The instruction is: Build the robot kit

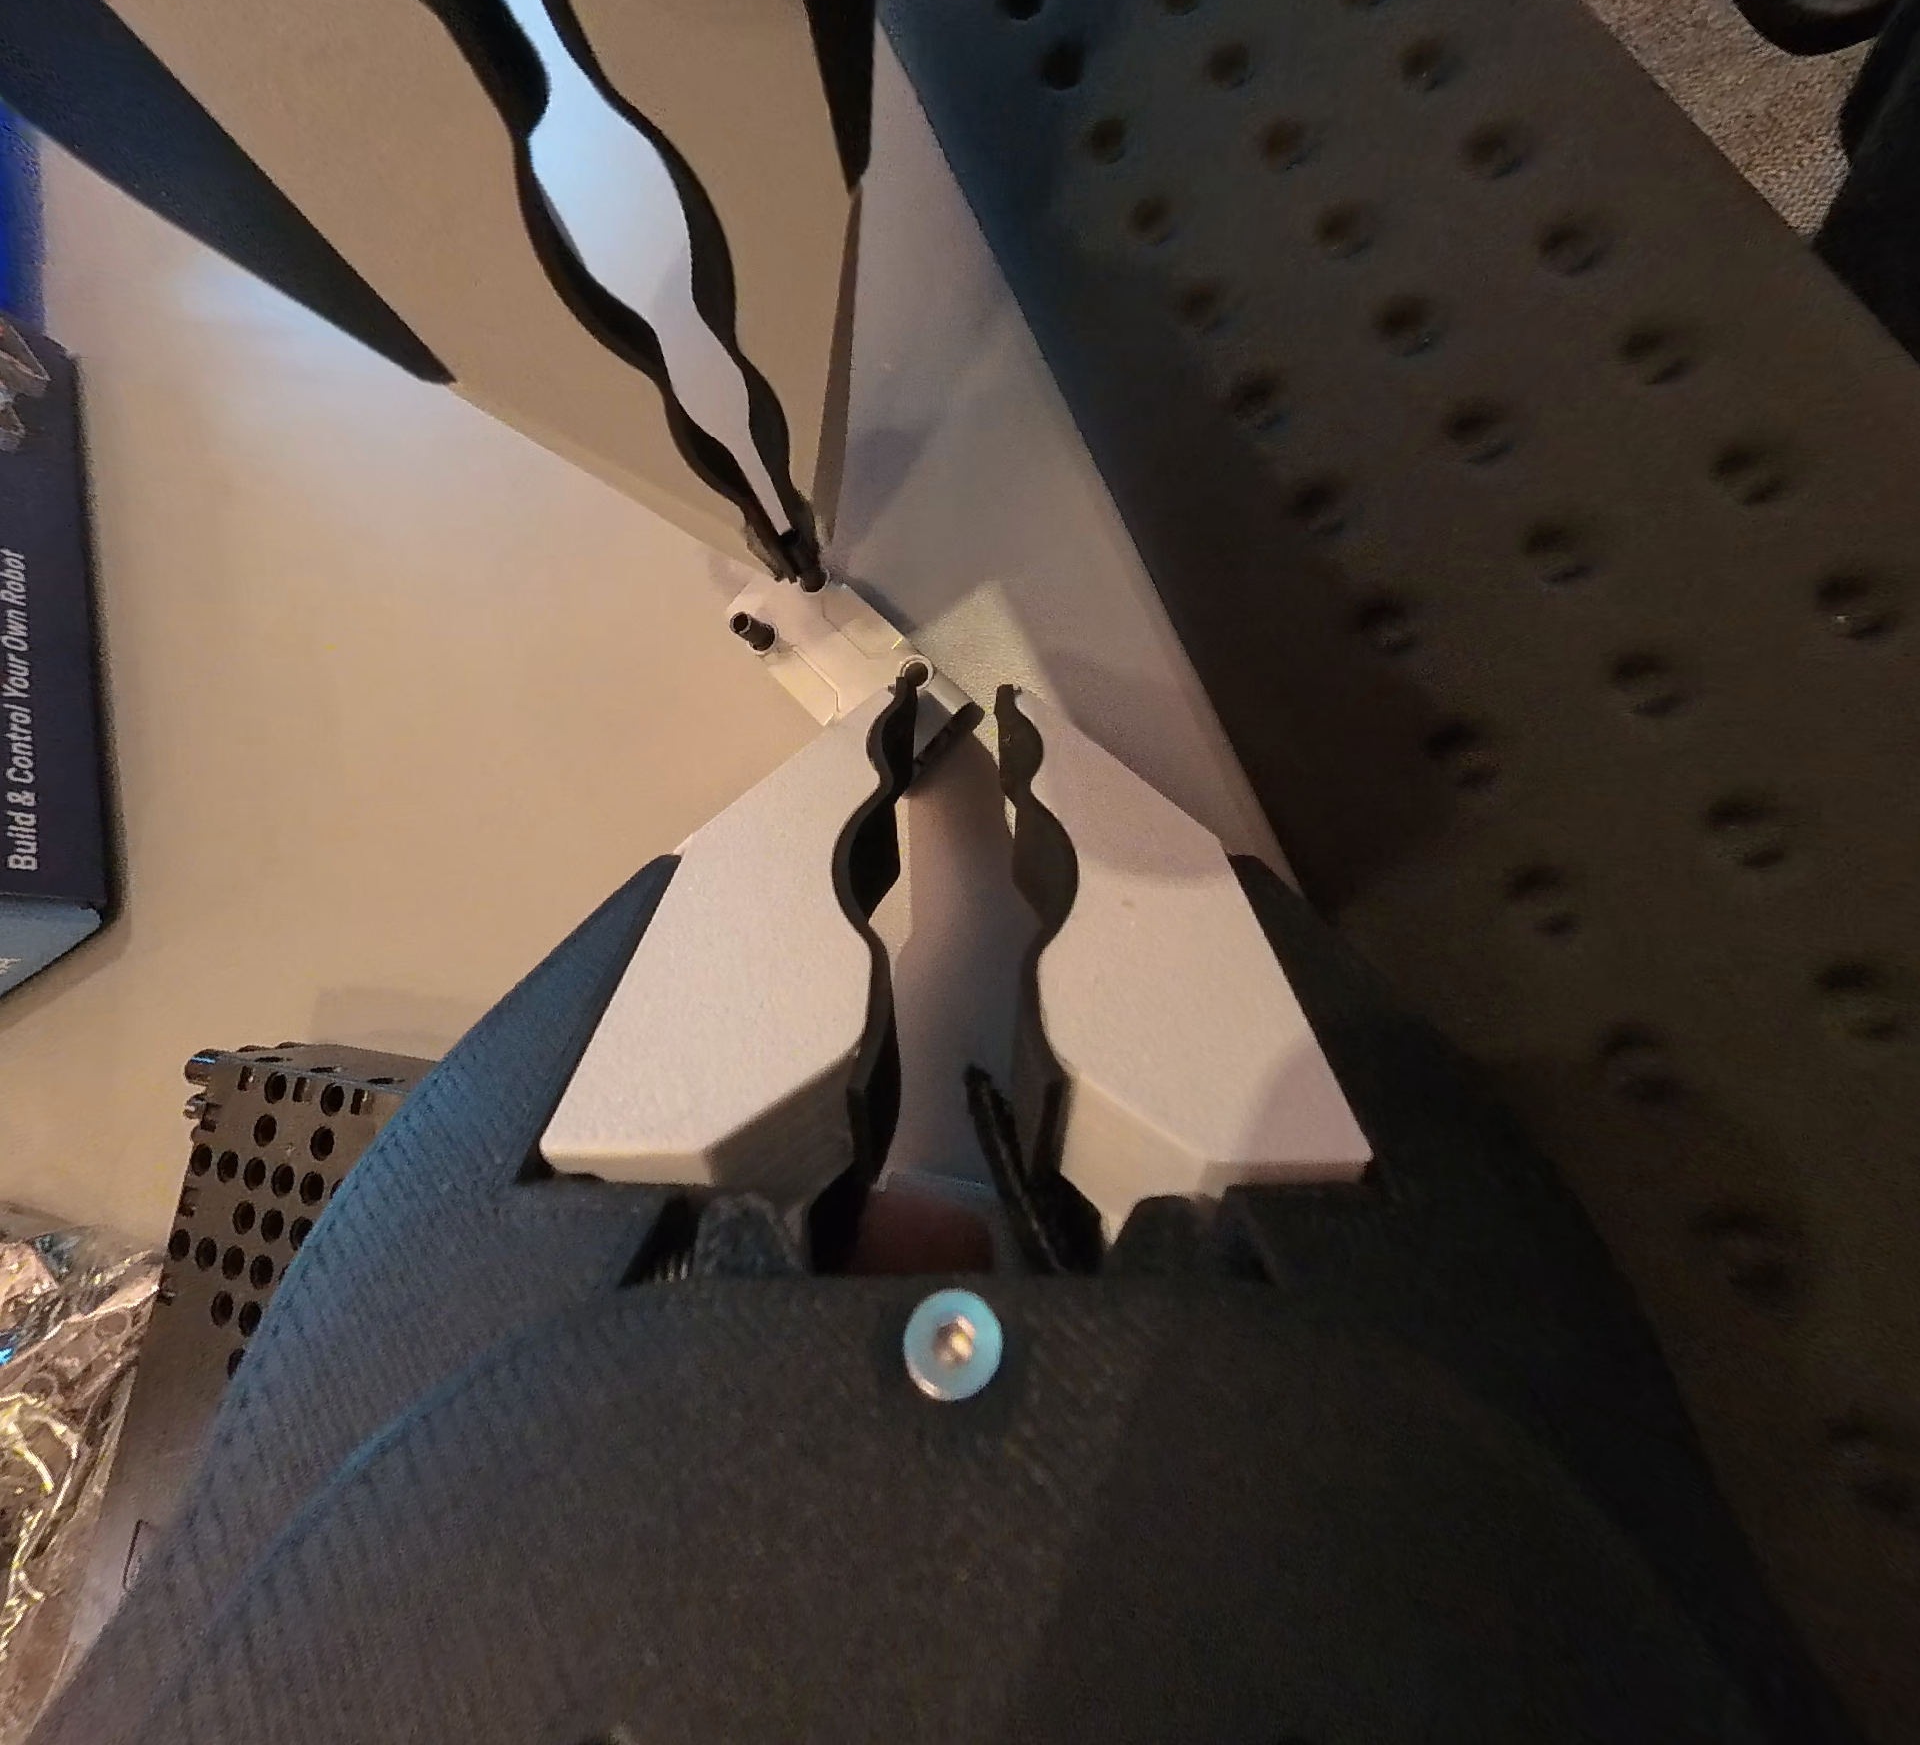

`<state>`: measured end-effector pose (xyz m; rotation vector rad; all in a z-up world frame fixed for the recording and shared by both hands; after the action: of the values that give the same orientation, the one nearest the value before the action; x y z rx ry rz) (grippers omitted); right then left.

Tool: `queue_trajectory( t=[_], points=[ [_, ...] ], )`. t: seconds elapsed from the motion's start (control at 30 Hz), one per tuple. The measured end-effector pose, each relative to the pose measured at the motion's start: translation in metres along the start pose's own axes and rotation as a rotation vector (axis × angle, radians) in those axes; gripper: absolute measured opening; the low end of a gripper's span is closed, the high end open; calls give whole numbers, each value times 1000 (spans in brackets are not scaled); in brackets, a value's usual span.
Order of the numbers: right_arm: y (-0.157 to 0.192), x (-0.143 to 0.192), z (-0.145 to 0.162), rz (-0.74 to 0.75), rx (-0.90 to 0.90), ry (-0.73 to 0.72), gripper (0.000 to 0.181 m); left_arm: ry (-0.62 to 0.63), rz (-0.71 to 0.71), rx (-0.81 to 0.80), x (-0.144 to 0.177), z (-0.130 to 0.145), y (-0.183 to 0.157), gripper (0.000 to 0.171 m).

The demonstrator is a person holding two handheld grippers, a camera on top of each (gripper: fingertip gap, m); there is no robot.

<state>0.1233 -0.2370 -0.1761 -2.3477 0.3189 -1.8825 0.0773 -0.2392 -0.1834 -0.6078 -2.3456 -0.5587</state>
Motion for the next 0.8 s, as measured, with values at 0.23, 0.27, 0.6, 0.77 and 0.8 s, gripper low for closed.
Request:
queue_trajectory(
  t=[0.23,0.27,0.6,0.77,0.8],
  points=[
    [1,-5,0,-118,-18,45,2,-8,4,-1,-2,-2,-1,13],
    [1,-5,0,-129,-27,32,3,-9,4,-1,-2,-2,-1,13],
    [-17,16,2,-8,-212,-129,0,8,-2,-41,0,0,1,13],
    [-26,13,3,71,-223,-141,0,31,-3,-57,2,4,6,15],
    [-26,10,4,72,-229,-140,0,37,3,-59,2,4,6,16]
  ],
)
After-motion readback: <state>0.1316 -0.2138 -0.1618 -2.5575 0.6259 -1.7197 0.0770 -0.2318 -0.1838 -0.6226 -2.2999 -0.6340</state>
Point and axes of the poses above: each gripper's, where its closed fingertips meet, x back along the fingers, z out of its underside, y = z × x across the jaws, the point moved 1 cm from there along x, back along the fingers, and after that the axes turned 6 degrees about x, right-handed, at the moved point
